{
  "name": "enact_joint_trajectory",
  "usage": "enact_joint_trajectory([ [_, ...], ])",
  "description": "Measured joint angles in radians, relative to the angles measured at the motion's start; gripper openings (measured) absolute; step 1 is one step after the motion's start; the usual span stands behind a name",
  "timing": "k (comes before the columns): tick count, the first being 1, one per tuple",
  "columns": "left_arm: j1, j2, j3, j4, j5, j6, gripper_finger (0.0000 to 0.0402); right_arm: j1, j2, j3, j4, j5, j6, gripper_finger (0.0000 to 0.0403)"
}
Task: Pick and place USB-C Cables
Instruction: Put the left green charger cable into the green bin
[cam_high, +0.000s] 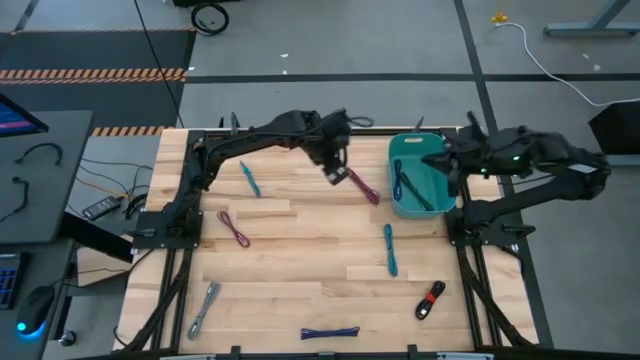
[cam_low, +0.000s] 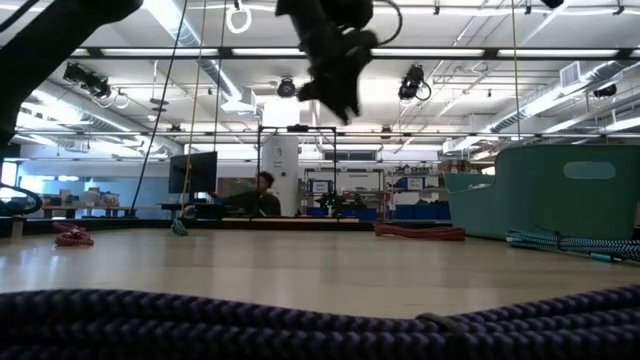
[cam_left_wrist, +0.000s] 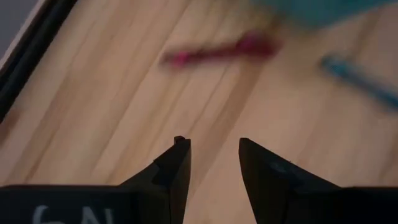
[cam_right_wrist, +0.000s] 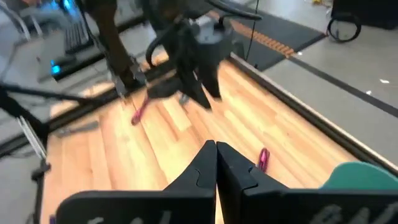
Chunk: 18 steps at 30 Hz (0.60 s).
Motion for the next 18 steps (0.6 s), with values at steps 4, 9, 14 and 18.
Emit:
enact_joint_trajectory([
  [4, -0.018, 0.002, -0.002, -0.212, -0.076, -0.024, 0.0138, 0.000, 0.017, -0.038, 0.000, -0.083, -0.044, 0.0004],
  [9, -0.057, 0.002, -0.002, -0.271, -0.216, -0.078, 0.0130, 0.000, 0.022, -0.071, 0.001, -0.184, -0.099, 0.0006],
  [14, -0.069, -0.003, -0.061, -0.256, -0.223, -0.157, 0.0129, 0.000, 0.022, -0.099, 0.001, -0.208, -0.140, 0.0007],
  [18, -0.072, -0.074, -0.274, -0.197, -0.221, -0.250, 0.0132, 0.000, 0.021, -0.110, 0.002, -0.208, -0.159, 0.0007],
])
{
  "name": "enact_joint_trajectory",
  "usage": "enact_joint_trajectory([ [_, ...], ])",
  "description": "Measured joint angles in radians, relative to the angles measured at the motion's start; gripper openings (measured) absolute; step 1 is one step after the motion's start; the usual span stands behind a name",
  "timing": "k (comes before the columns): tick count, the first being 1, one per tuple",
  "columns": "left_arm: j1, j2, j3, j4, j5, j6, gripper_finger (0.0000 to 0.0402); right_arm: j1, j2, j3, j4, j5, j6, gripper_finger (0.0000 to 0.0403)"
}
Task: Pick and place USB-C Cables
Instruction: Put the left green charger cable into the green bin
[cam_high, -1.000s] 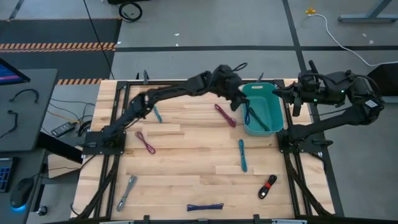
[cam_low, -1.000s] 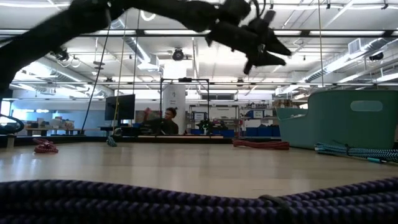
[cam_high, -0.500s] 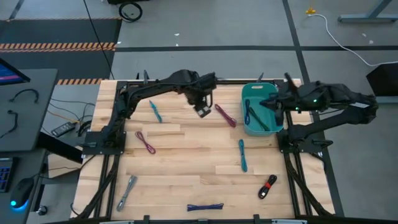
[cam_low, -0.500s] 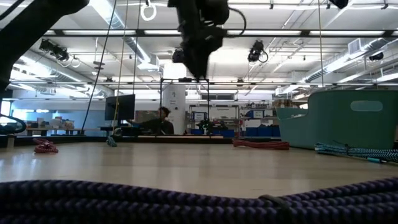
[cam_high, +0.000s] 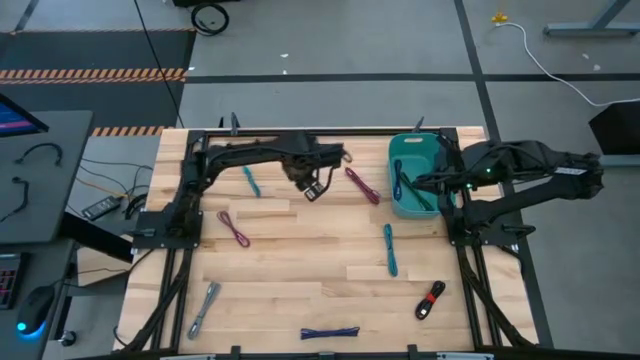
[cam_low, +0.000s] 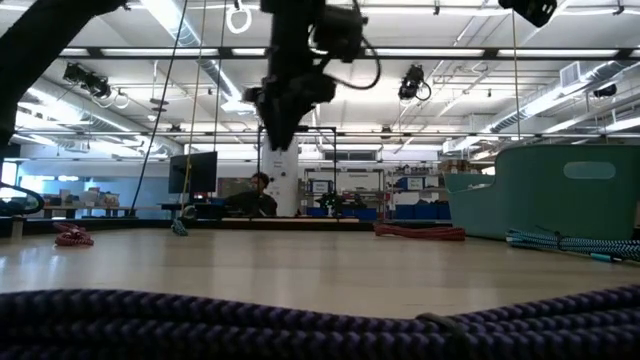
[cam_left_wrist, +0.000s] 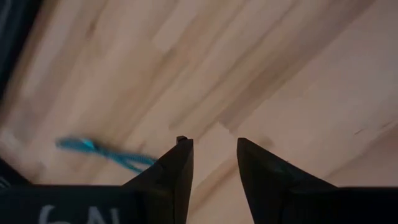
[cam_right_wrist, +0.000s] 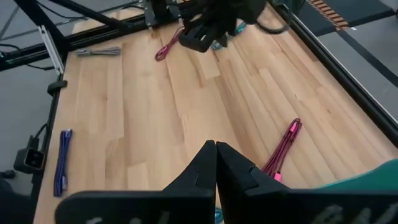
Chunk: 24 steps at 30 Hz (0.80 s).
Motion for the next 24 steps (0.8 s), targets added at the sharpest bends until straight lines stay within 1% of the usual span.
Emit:
enact_joint_trajectory([
  [5, 0.001, -0.197, -0.365, 0.212, 0.016, -0.248, 0.0132, 0.000, 0.000, -0.001, 0.001, 0.008, -0.027, 0.0007],
  [8, 0.014, -0.323, -0.551, 0.327, 0.001, -0.426, 0.0133, 0.000, 0.000, -0.001, 0.002, 0.032, -0.049, 0.0007],
  [10, 0.026, -0.383, -0.653, 0.378, -0.038, -0.567, 0.0133, 0.000, 0.000, -0.001, 0.011, 0.056, -0.063, 0.0007],
  [13, 0.050, -0.446, -0.775, 0.387, -0.094, -0.798, 0.0140, 0.000, 0.000, -0.001, 0.030, 0.092, -0.085, 0.0007],
  [15, 0.076, -0.467, -0.850, 0.400, -0.100, -0.906, 0.0150, -0.001, 0.000, -0.001, 0.050, 0.110, -0.101, 0.0007],
  [17, 0.107, -0.473, -0.919, 0.448, -0.095, -0.945, 0.0165, -0.001, 0.000, -0.001, 0.072, 0.127, -0.117, 0.0007],
  [20, 0.162, -0.474, -1.007, 0.603, -0.060, -0.944, 0.0195, -0.007, 0.000, -0.001, 0.097, 0.143, -0.146, 0.0007],
  [22, 0.199, -0.474, -1.051, 0.702, -0.032, -0.933, 0.0217, -0.016, 0.000, -0.001, 0.117, 0.143, -0.150, 0.0007],
  [24, 0.231, -0.474, -1.081, 0.778, -0.030, -0.928, 0.0238, -0.028, 0.000, -0.001, 0.126, 0.143, -0.147, 0.0007],
])
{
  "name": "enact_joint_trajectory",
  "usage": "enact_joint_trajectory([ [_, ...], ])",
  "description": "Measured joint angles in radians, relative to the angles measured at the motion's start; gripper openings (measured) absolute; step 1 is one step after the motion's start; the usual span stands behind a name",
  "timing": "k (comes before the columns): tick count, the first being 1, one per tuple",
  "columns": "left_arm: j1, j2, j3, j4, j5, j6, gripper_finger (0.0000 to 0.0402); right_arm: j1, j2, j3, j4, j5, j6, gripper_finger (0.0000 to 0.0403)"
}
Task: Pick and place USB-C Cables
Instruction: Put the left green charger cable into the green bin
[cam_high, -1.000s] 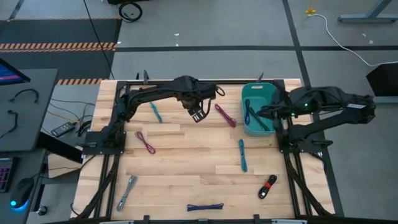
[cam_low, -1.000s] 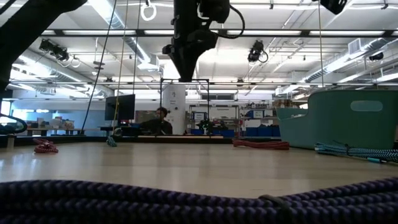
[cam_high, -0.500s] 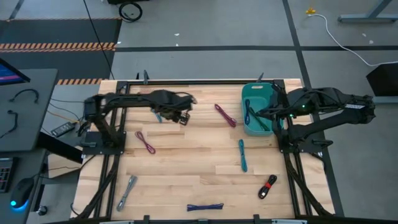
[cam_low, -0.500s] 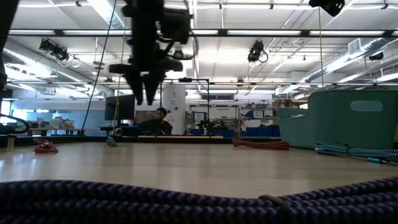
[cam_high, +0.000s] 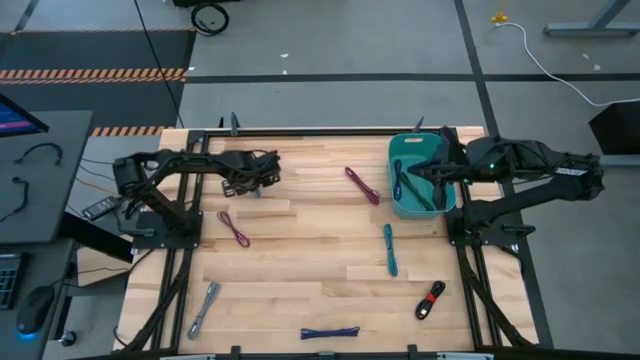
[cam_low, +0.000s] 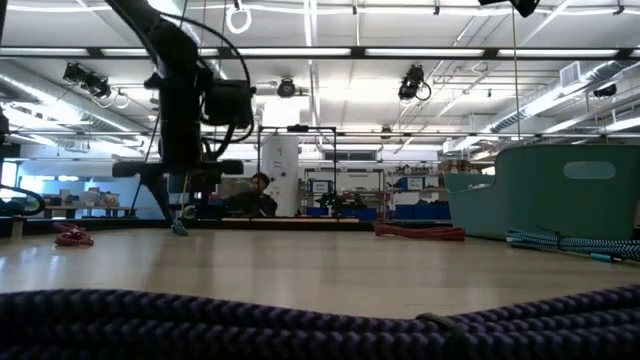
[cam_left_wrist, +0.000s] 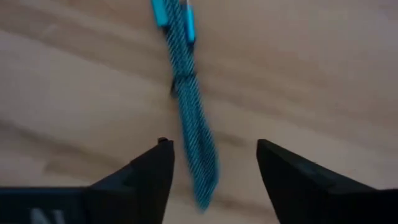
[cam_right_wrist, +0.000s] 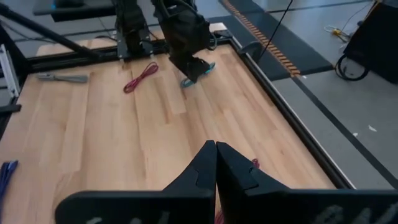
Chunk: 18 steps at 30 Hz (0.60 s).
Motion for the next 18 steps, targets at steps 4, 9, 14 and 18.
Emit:
enact_joint_trajectory([
  [4, 0.059, 0.002, -0.019, 0.021, -0.019, 0.001, 0.0263, -0.017, 0.000, 0.000, 0.001, 0.000, 0.006, 0.0007],
  [9, 0.111, 0.031, -0.045, 0.083, -0.033, 0.077, 0.0244, -0.036, 0.000, 0.000, 0.002, 0.000, 0.007, 0.0007],
  [14, 0.120, 0.049, -0.074, 0.134, -0.005, 0.164, 0.0157, -0.052, 0.000, 0.000, 0.002, 0.000, 0.027, 0.0007],
  [18, 0.112, 0.042, -0.073, 0.156, 0.029, 0.313, 0.0052, -0.059, -0.006, 0.002, 0.002, 0.000, 0.061, 0.0007],
])
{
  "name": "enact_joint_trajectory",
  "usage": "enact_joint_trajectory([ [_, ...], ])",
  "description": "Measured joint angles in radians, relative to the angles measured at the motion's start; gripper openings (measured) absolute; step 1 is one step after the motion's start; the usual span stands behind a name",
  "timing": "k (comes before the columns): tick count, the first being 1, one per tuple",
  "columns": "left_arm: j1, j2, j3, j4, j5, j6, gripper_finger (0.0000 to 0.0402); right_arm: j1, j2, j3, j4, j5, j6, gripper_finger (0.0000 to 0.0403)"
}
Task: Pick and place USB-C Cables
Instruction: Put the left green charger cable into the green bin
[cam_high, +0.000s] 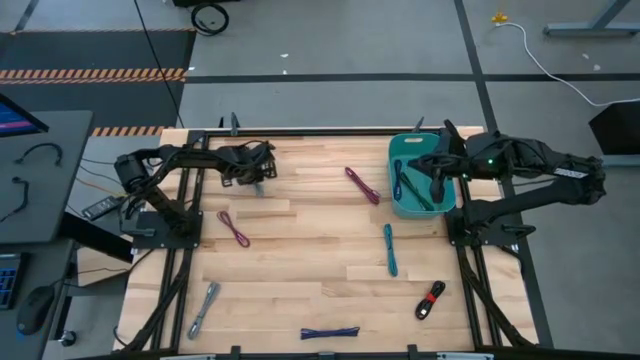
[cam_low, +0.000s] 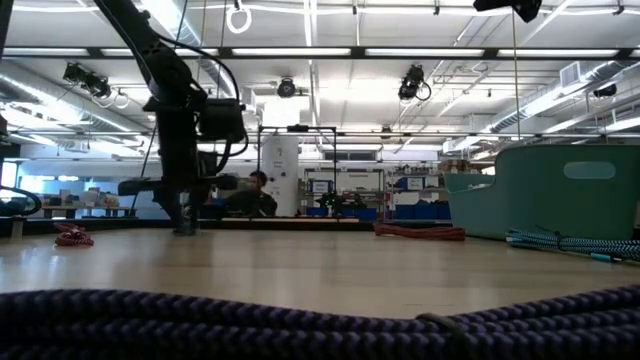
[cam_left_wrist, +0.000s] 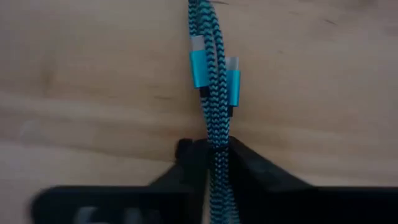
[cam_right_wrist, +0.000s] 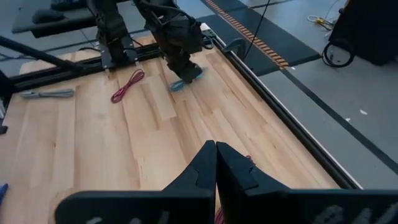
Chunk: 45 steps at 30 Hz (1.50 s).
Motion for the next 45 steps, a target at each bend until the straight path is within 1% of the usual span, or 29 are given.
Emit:
enact_joint_trajectory([
  [1, 0.001, -0.006, 0.005, 0.001, 0.023, 0.046, 0.0031, 0.000, -0.001, 0.006, 0.000, 0.001, 0.008, 0.0007],
  [2, 0.002, -0.008, 0.015, -0.008, 0.046, 0.090, 0.0022, 0.000, -0.003, 0.014, 0.000, 0.005, 0.016, 0.0007],
  [5, -0.016, -0.016, 0.074, -0.032, 0.148, 0.251, 0.0024, 0.000, -0.014, 0.055, -0.015, 0.017, 0.024, 0.0007],
  [7, -0.029, -0.018, 0.145, -0.009, 0.199, 0.347, 0.0024, 0.000, -0.022, 0.088, -0.012, 0.023, 0.021, 0.0007],
  [9, -0.043, -0.015, 0.221, -0.001, 0.227, 0.408, 0.0023, 0.000, -0.035, 0.113, -0.017, 0.046, 0.015, 0.0007],
  [12, -0.073, -0.007, 0.329, 0.105, 0.265, 0.460, 0.0023, 0.000, -0.062, 0.143, -0.015, 0.108, 0.014, 0.0007],
  [16, -0.120, 0.046, 0.473, 0.322, 0.290, 0.449, 0.0023, 0.000, -0.106, 0.157, -0.010, 0.198, 0.014, 0.0007],
  [18, -0.145, 0.107, 0.558, 0.437, 0.289, 0.430, 0.0023, 0.000, -0.126, 0.156, -0.011, 0.226, 0.014, 0.0007],
  [21, -0.181, 0.225, 0.719, 0.523, 0.300, 0.410, 0.0023, 0.000, -0.151, 0.156, -0.009, 0.253, 0.022, 0.0007],
  [24, -0.226, 0.376, 0.919, 0.523, 0.327, 0.417, 0.0023, 0.000, -0.166, 0.156, -0.007, 0.263, 0.025, 0.0007],
  [30, -0.303, 0.675, 1.348, 0.510, 0.342, 0.457, 0.0023, 0.000, -0.174, 0.156, -0.008, 0.263, 0.044, 0.0007],
  [34, -0.326, 0.847, 1.566, 0.492, 0.337, 0.432, 0.0029, 0.001, -0.173, 0.156, -0.007, 0.261, 0.043, 0.0007],
  [35, -0.328, 0.884, 1.598, 0.499, 0.332, 0.427, 0.0030, 0.001, -0.173, 0.156, -0.008, 0.260, 0.043, 0.0007],
  [38, -0.337, 0.917, 1.545, 0.630, 0.292, 0.366, 0.0029, 0.001, -0.174, 0.156, -0.008, 0.260, 0.041, 0.0007],
  [41, -0.336, 0.946, 1.523, 0.625, 0.236, 0.323, 0.0032, 0.001, -0.175, 0.156, -0.010, 0.259, 0.041, 0.0007],
  [45, -0.334, 0.989, 1.520, 0.622, 0.221, 0.330, 0.0052, 0.001, -0.175, 0.156, -0.022, 0.250, 0.041, 0.0007],
])
